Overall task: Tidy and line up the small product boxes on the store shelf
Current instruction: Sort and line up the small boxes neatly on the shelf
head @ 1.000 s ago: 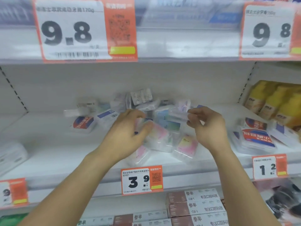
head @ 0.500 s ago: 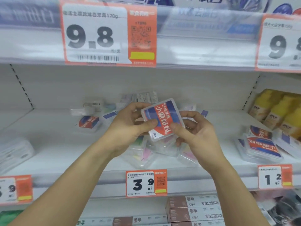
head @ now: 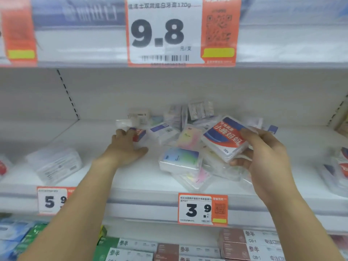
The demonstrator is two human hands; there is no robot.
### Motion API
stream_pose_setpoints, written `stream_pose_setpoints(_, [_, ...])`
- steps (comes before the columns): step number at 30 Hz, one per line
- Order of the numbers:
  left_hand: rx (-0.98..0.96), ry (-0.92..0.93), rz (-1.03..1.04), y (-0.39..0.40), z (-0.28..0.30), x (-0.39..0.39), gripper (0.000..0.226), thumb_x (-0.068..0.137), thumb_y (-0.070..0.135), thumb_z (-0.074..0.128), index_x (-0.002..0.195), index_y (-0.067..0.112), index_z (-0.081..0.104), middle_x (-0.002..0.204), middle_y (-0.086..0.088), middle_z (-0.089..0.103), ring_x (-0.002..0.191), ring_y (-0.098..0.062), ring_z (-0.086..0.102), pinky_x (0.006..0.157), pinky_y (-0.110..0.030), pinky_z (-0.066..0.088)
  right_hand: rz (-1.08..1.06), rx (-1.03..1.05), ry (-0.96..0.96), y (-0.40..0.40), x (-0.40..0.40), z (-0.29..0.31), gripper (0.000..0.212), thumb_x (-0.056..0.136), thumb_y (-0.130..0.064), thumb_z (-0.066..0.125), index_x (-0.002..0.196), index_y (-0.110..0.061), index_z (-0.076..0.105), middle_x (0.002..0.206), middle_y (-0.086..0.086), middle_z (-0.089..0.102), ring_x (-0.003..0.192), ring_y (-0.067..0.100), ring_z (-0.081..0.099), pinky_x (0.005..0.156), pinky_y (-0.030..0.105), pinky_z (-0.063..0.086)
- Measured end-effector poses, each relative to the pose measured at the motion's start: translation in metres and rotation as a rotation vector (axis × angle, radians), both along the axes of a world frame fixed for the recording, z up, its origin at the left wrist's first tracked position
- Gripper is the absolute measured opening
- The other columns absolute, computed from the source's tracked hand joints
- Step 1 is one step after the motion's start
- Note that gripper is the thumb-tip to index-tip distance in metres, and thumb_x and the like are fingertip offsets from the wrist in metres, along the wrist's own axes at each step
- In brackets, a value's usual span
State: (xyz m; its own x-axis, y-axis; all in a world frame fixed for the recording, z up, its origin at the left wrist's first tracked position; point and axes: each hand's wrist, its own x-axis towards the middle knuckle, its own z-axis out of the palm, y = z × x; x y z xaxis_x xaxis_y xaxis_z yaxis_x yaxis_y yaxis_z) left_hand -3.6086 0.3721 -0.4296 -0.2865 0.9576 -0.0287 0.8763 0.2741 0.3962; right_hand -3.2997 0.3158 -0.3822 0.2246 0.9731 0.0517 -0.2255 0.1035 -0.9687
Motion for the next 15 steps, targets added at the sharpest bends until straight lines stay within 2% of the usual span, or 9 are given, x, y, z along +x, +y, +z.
stream_pose_setpoints(2, [0.023,-0.066,0.004,0.001,0.000,-0.008,0.062,0.080,0.047,0.069,0.133,0.032,0.042,0.139,-0.009,0.031,0.127,-0.030,0.043,0.090,-0.034,0.044,0.002,0.003,-0.029,0.000,-0.001,0.000,0.012,0.092,-0.019,0.063,0.103,-0.015,0.065,0.085,0.007,0.076,0.064,0.017,0.070,0.049,0.030,0.052])
stream_pose_setpoints(4, [0.074,-0.089,0.013,-0.001,0.003,-0.014,0.048,0.071,0.044,0.077,0.108,0.028,0.052,0.122,-0.008,0.047,0.106,-0.027,0.054,0.066,-0.026,0.042,-0.003,0.002,-0.050,-0.001,-0.002,-0.001,0.014,0.092,-0.019,0.062,0.106,-0.014,0.065,0.086,0.006,0.076,0.066,0.017,0.071,0.051,0.030,0.052])
stream_pose_setpoints(5, [0.092,-0.087,0.013,-0.004,0.006,-0.016,0.046,0.065,0.042,0.080,0.100,0.027,0.054,0.116,-0.006,0.053,0.099,-0.023,0.055,0.060,-0.023,0.039,-0.003,0.003,-0.056,-0.001,-0.003,-0.001,0.017,0.092,-0.019,0.063,0.108,-0.014,0.065,0.087,0.006,0.076,0.066,0.017,0.071,0.052,0.031,0.052])
stream_pose_setpoints(7, [0.115,-0.077,0.012,-0.009,0.018,-0.017,0.049,0.058,0.038,0.084,0.098,0.028,0.056,0.113,-0.002,0.055,0.093,-0.017,0.053,0.058,-0.020,0.037,-0.010,0.001,-0.055,-0.001,-0.005,0.000,0.022,0.091,-0.020,0.064,0.113,-0.013,0.064,0.090,0.006,0.076,0.069,0.017,0.072,0.053,0.031,0.051])
stream_pose_setpoints(10, [0.138,-0.085,-0.061,-0.024,0.047,-0.017,0.063,0.058,0.028,0.082,0.112,0.033,0.051,0.113,0.002,0.046,0.084,-0.009,0.054,0.058,-0.021,0.039,0.000,-0.027,0.064,-0.001,-0.003,-0.001,0.028,0.087,-0.016,0.069,0.114,-0.009,0.063,0.093,0.005,0.076,0.075,0.018,0.073,0.061,0.029,0.053])
stream_pose_setpoints(13, [0.219,-0.145,-0.203,-0.043,0.075,-0.008,0.071,0.056,0.023,0.083,0.118,0.037,0.051,0.118,0.007,0.050,0.090,-0.010,0.062,0.068,-0.029,0.054,0.096,-0.067,0.285,0.000,0.003,-0.001,0.012,0.085,-0.010,0.067,0.096,-0.010,0.071,0.086,0.004,0.075,0.074,0.017,0.069,0.074,0.028,0.053])
stream_pose_setpoints(15, [0.309,-0.287,-0.302,-0.054,0.088,0.008,0.071,0.059,0.012,0.086,0.120,0.032,0.055,0.121,0.009,0.054,0.091,-0.008,0.067,0.071,-0.020,0.057,0.112,-0.075,0.375,0.000,0.008,0.000,0.009,0.085,-0.009,0.066,0.090,-0.013,0.073,0.086,0.004,0.074,0.074,0.016,0.068,0.080,0.029,0.053])
